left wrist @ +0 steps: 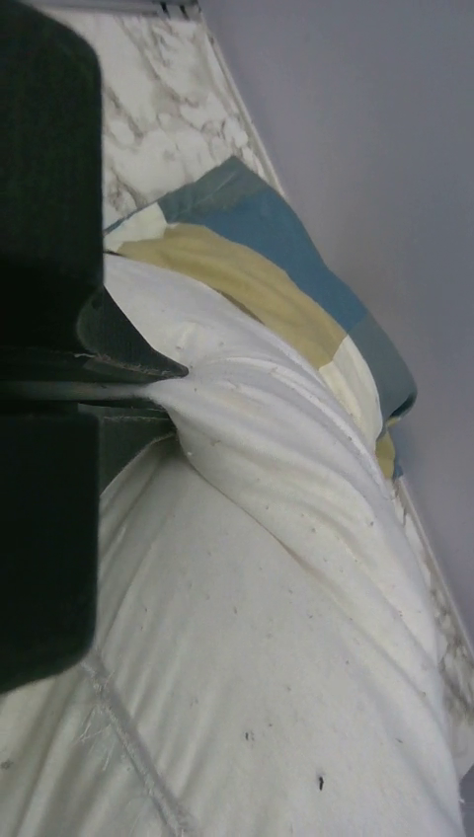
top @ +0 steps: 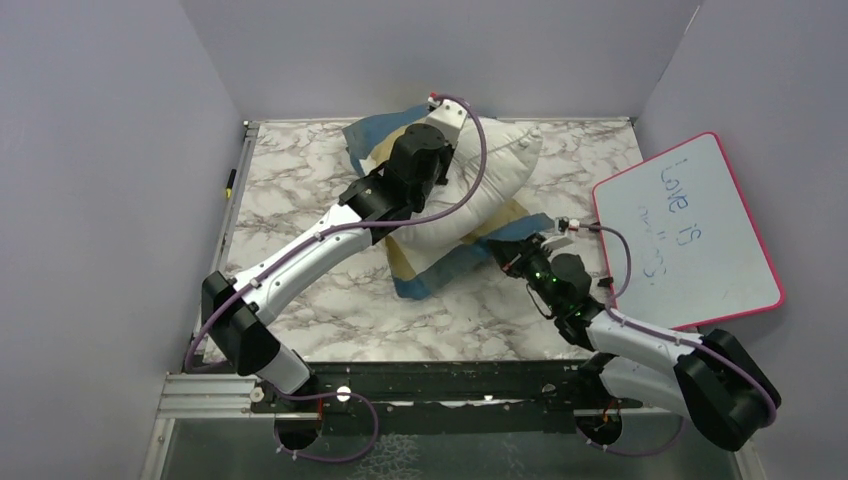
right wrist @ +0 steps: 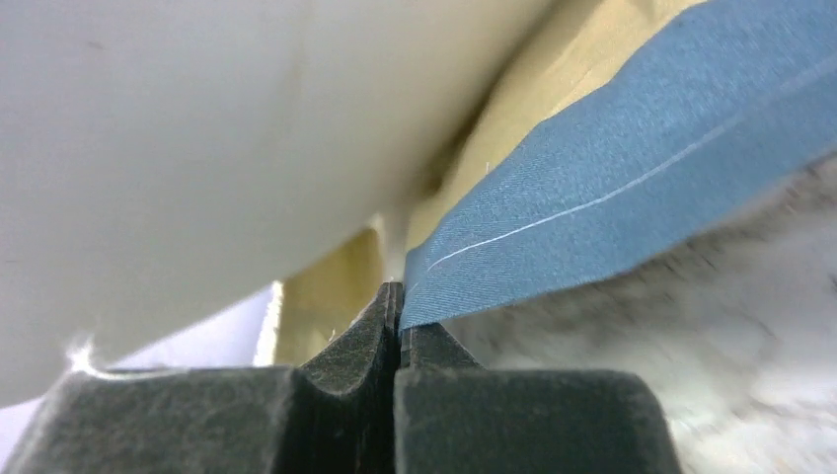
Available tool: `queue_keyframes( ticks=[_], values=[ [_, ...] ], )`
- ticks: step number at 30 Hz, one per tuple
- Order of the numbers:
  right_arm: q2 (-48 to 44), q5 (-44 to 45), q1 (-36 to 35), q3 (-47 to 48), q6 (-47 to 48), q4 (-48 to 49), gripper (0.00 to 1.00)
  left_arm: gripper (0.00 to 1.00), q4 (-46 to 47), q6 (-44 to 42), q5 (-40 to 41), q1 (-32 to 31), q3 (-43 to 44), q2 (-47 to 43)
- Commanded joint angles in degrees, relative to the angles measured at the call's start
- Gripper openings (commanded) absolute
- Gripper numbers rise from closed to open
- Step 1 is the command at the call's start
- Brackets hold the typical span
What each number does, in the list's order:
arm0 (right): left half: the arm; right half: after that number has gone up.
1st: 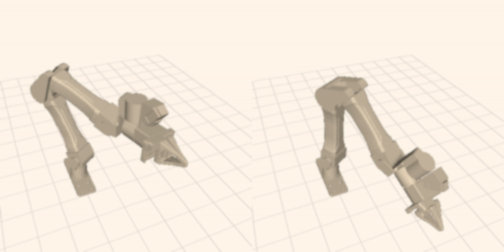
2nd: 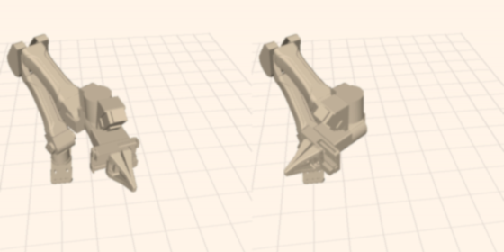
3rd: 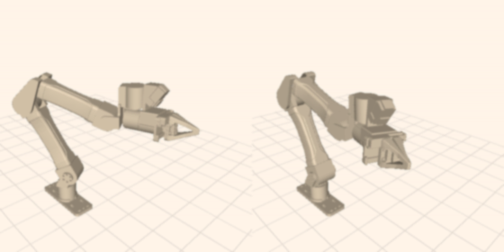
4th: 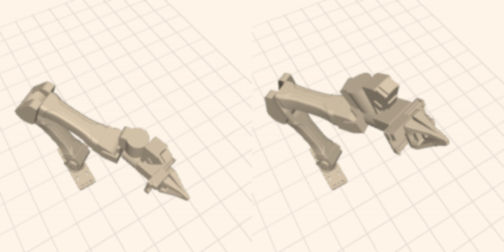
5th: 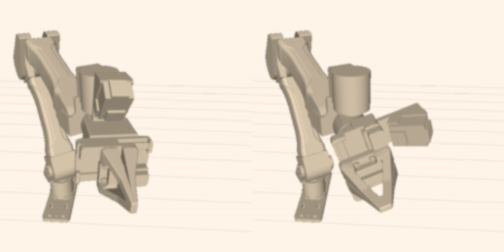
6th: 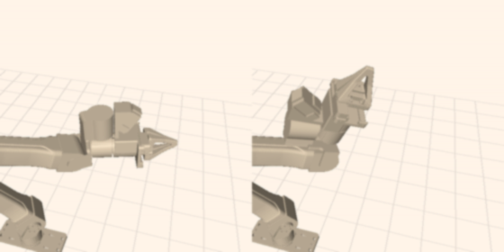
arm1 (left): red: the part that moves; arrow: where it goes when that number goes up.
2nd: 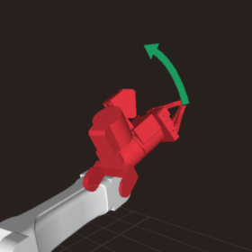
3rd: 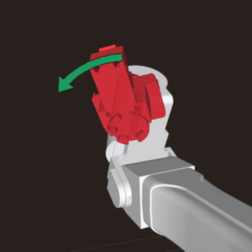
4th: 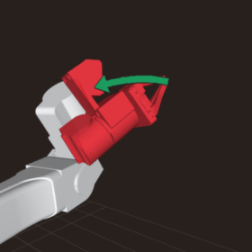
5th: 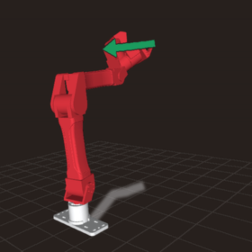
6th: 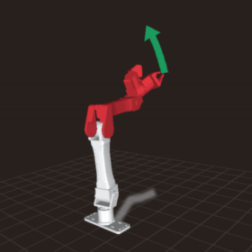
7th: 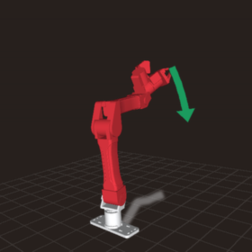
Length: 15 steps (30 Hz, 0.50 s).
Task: Put the pillow into the pillowcase
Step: Stuff the pillow into the pillowcase.
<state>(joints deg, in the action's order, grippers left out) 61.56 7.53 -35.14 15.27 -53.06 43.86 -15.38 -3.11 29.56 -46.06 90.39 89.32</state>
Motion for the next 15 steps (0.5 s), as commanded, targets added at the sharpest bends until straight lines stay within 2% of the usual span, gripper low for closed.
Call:
queue_keyframes(
  ticks=[1, 4, 5, 8, 12, 15],
  values=[
    [0.60, -4.86, -0.13, -2.78, 4.32, -1.08, 0.00, 0.11, 0.39, 5.15, -15.09, 2.46, -6.49, -2.19],
    [1.96, -7.01, -0.12, -0.90, 1.74, -0.82, 0.00, 0.51, -1.63, 6.10, -27.80, 2.56, -7.97, -5.59],
    [2.25, -7.12, -0.11, -0.52, 0.03, -0.82, 0.00, 0.60, -3.34, 6.63, -29.26, 2.54, -7.81, -6.95],
    [3.23, -10.75, -0.16, -0.34, -4.98, -0.95, 0.00, 0.66, -9.04, 7.90, -26.50, 2.75, -6.22, -11.63],
    [3.68, -12.01, -0.15, -2.07, -9.96, 1.30, 0.00, 0.67, -12.21, 7.40, -16.34, 4.91, -4.89, -16.06],
    [2.40, -10.68, -0.15, -1.62, -10.02, -1.41, 0.00, 0.66, -13.84, 5.73, -13.22, 8.30, -3.94, -15.63]
  ],
)
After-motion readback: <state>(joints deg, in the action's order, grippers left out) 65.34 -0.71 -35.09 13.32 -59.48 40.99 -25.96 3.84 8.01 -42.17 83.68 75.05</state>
